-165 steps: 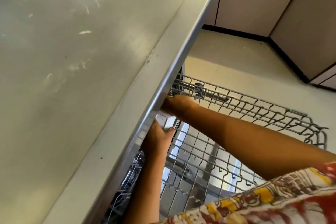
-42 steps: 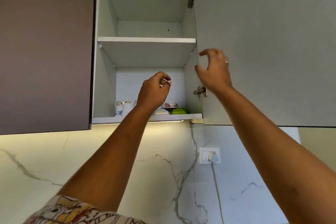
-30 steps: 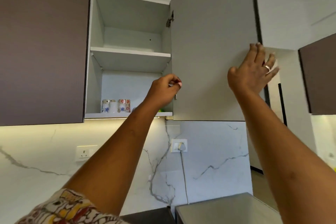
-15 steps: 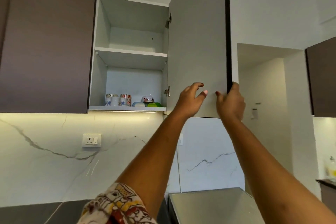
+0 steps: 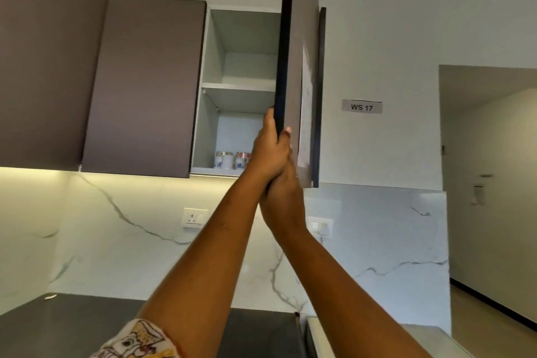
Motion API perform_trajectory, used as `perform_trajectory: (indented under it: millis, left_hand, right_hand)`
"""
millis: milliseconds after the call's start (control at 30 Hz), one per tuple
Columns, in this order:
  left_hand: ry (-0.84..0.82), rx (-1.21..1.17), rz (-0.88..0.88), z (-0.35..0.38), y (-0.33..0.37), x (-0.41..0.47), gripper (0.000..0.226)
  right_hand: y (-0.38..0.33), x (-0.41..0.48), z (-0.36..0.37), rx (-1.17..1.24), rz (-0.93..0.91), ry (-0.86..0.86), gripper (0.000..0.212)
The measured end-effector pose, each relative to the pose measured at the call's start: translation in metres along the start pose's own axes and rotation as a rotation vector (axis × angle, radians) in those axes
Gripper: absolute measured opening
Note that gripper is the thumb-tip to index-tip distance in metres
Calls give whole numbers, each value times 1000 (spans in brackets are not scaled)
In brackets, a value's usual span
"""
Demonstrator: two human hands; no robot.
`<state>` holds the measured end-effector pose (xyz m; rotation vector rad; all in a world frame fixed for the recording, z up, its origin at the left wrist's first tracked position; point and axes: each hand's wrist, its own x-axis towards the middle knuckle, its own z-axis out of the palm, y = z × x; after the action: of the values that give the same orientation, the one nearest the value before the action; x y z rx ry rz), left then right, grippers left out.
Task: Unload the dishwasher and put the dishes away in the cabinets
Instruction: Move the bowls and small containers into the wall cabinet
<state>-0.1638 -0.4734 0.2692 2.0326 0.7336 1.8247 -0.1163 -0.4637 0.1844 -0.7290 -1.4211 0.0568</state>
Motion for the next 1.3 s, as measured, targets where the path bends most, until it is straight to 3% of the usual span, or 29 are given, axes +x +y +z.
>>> perform_trajectory:
  millis: [67, 167, 267, 367, 500, 633, 733, 867, 1300]
  left_hand:
    - [49, 95, 1, -17, -13, 3, 60]
    - [153, 183, -28, -42, -38, 12, 60]
    - [276, 285, -44, -65, -72, 22, 59]
    - [361, 333, -23, -88, -111, 36, 55]
    - [366, 293, 22, -113, -168, 66, 52]
    - [380, 551, 127, -132, -220, 93, 55]
    - [272, 913, 109, -143, -270, 109, 62]
    - [187, 1157, 171, -147, -324, 127, 81]
    - [99, 1109, 135, -126, -421, 163, 84]
  right_hand:
    - [8, 1, 21, -59, -35, -81, 49]
    - [22, 5, 45, -443, -197, -131, 59]
    - [40, 13, 63, -657, -296, -227, 58]
    - [66, 29, 80, -845, -299, -340, 60]
    - [115, 58, 100, -1030, -206, -344, 71]
    - [158, 78, 125, -1118, -136, -316, 85]
    - [184, 85, 156, -1121, -97, -252, 90]
    - [212, 96, 182, -1139, -112, -191, 93]
    - [266, 124, 210, -1309, -111, -213, 95]
